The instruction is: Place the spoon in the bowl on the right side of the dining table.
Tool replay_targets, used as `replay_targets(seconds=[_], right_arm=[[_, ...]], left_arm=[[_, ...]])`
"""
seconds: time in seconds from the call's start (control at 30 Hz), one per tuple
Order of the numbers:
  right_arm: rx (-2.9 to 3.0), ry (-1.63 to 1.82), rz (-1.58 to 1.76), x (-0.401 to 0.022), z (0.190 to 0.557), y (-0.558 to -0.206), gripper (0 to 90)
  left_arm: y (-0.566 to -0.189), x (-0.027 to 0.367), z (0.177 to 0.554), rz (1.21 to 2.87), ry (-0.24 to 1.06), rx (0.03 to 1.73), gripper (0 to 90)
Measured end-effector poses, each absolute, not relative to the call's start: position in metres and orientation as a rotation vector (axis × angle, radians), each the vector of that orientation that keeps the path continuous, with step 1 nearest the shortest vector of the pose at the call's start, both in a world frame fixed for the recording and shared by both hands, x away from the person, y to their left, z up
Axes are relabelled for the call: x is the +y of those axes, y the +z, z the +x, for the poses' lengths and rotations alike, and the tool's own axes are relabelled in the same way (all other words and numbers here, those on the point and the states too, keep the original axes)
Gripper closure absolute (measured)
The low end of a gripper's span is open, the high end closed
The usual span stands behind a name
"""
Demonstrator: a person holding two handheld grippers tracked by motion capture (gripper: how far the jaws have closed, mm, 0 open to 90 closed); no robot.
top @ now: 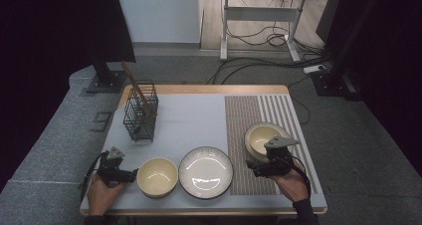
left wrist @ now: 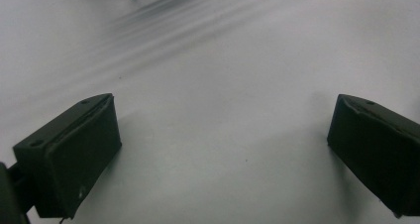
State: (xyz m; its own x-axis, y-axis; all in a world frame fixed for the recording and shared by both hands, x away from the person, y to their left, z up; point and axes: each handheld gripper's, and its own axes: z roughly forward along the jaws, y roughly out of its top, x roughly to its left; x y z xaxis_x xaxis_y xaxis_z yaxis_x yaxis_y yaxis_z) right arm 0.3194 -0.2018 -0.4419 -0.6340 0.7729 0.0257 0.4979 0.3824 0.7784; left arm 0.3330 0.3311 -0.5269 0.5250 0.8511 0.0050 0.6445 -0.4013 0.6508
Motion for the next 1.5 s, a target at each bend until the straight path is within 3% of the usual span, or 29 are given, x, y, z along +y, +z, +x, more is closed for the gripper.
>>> replay_targets(seconds=[1.5], right_arm=[[2.506, 1.14, 0.93, -0.113, 0.366, -0.427, 0.0]], left_arm=[[-0.527, 0.331, 0.333, 2.173, 0.453, 1.21, 0.0]])
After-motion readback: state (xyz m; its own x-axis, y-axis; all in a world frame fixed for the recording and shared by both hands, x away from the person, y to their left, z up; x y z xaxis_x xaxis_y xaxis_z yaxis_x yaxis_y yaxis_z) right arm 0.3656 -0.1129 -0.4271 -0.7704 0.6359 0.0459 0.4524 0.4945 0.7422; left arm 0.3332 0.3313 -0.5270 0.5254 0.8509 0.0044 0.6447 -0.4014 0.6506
